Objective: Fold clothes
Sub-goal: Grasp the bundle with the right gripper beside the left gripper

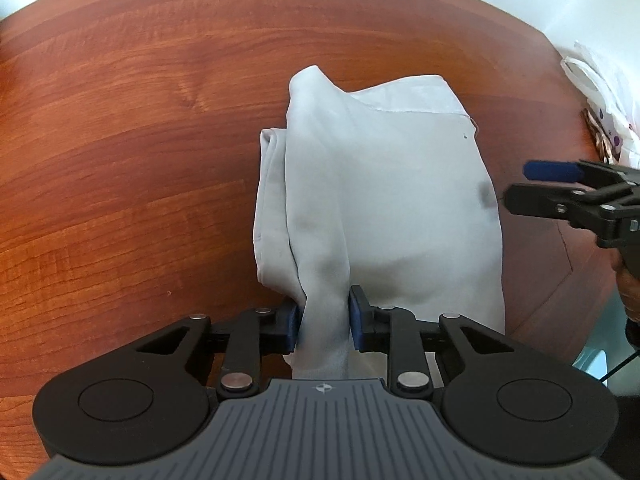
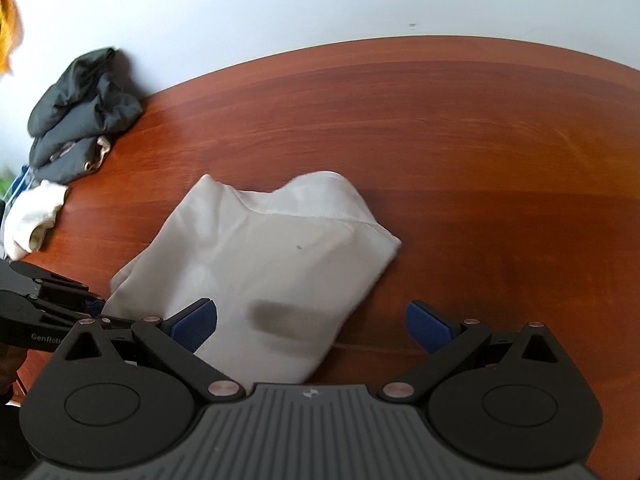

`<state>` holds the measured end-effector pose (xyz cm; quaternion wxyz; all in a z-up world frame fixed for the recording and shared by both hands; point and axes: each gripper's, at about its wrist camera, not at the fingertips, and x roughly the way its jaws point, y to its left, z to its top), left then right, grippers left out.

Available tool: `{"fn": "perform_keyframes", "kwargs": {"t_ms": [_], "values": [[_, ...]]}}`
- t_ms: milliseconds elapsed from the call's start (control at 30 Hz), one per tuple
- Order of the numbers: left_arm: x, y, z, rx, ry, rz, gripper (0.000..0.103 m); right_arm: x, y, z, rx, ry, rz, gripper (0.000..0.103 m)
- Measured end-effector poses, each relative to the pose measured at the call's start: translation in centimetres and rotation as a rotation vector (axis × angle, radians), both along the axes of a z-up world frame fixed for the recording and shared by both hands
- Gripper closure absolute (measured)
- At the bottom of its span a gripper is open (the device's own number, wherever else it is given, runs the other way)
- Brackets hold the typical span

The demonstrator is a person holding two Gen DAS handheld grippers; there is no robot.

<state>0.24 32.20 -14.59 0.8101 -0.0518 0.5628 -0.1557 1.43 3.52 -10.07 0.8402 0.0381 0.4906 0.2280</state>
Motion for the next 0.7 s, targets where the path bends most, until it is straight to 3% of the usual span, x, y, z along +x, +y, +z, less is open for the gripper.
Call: {"fn": "perform_keyframes", "kwargs": {"t_ms": [167, 533, 700], "values": [[0.1, -0.1, 0.0, 0.001, 0.002, 0.005, 0.072, 1.6, 1.4, -1.0, 0.014, 0.011, 0.045, 0.001], [-0.6, 0.3, 0.1, -0.014, -0.006, 0.014, 0.072, 2.7, 2.2, -2.6, 0.057, 0.057, 0.053, 0.031], [-1.0, -0.1, 0.4, -0.016, -0.035, 0.004, 0.083, 2.3, 2.4, -2.4, 0.083, 0.068, 0.066, 0.075]]}}
